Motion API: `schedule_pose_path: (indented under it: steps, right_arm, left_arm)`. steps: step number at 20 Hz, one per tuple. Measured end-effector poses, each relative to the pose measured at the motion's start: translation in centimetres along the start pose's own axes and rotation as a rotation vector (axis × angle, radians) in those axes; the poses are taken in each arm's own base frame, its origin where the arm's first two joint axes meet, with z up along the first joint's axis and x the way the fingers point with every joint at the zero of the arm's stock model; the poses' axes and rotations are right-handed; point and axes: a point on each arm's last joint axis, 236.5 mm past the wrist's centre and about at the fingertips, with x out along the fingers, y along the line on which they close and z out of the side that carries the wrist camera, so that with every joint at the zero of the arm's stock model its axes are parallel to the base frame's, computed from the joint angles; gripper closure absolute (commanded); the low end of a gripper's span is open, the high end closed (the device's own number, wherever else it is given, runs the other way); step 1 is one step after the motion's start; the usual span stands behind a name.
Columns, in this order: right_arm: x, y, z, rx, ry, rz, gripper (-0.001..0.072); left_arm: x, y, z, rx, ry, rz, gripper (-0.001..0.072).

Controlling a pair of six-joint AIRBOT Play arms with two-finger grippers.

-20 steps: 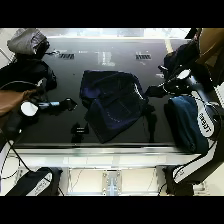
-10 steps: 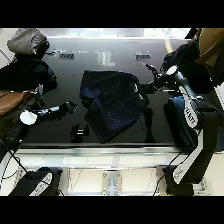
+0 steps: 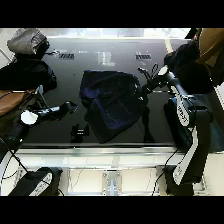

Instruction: Fold the clothes and pants, and hang the long-sleeved shirts on hangers.

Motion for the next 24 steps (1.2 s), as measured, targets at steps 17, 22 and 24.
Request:
schedule_pose_path:
  steps: [17, 22, 24]
  right_arm:
    - [-10.1, -7.8, -8.1, 0.362, 0.136, -0.196, 0.0368]
    - [-14.3, -8.4, -8.4, 0.406, 0.082, -0.296, 0.0369]
    - [-17.2, -7.7, -8.3, 0.415, 0.026, -0.329, 0.0369]
  left_arm:
    - [0.0, 0.0, -0.5, 0.000, 0.019, -0.001, 0.0045]
    - [0.0, 0.0, -0.5, 0.011, 0.023, -0.001, 0.0045]
    - [0.0, 0.0, -0.5, 0.050, 0.022, -0.001, 0.0045]
